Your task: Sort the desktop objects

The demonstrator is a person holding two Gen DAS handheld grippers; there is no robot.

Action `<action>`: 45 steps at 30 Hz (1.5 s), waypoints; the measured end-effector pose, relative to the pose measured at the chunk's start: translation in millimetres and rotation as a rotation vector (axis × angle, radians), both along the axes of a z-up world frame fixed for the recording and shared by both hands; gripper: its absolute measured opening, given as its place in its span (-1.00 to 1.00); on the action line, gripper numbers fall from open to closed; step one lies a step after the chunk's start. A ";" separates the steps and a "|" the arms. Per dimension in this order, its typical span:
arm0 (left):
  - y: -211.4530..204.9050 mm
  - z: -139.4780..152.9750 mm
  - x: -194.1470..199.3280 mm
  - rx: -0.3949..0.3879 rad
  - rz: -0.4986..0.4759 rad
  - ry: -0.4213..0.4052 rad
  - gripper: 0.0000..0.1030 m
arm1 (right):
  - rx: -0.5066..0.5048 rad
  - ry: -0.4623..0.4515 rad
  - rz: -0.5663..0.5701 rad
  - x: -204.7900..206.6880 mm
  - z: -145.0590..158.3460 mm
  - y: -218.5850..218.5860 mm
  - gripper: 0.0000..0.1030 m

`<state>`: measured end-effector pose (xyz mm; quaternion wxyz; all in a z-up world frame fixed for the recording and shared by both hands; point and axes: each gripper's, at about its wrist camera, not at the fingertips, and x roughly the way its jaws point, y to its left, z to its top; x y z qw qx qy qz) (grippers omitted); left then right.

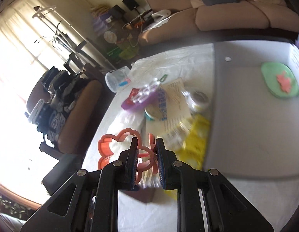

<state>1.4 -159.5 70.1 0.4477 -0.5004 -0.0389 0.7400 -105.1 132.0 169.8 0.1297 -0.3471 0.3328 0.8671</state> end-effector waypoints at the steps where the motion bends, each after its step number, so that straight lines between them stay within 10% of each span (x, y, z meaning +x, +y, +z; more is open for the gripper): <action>1: 7.5 -10.0 -2.5 -0.052 0.019 -0.004 0.89 | -0.003 0.003 -0.004 12.0 -2.1 -3.8 -0.66; 14: 6.7 -32.5 -35.3 -0.149 0.264 0.064 0.85 | -0.010 0.026 0.000 78.1 -48.6 -14.3 -0.66; 19: 11.3 -38.2 -47.6 -0.159 0.322 0.083 0.25 | 0.010 0.029 0.015 83.8 -57.7 -14.2 -0.66; 23: 17.0 -48.1 -54.3 -0.204 0.367 0.089 0.14 | 0.005 0.037 0.015 91.2 -64.3 -11.7 -0.66; 27: 8.7 -55.6 -55.9 -0.211 0.428 0.084 -0.48 | 0.011 0.032 0.019 93.1 -66.7 -13.3 -0.66; 45: -5.0 -35.8 -49.0 -0.121 0.483 0.063 -0.86 | 0.047 -0.002 0.010 100.2 -49.2 -19.0 -0.66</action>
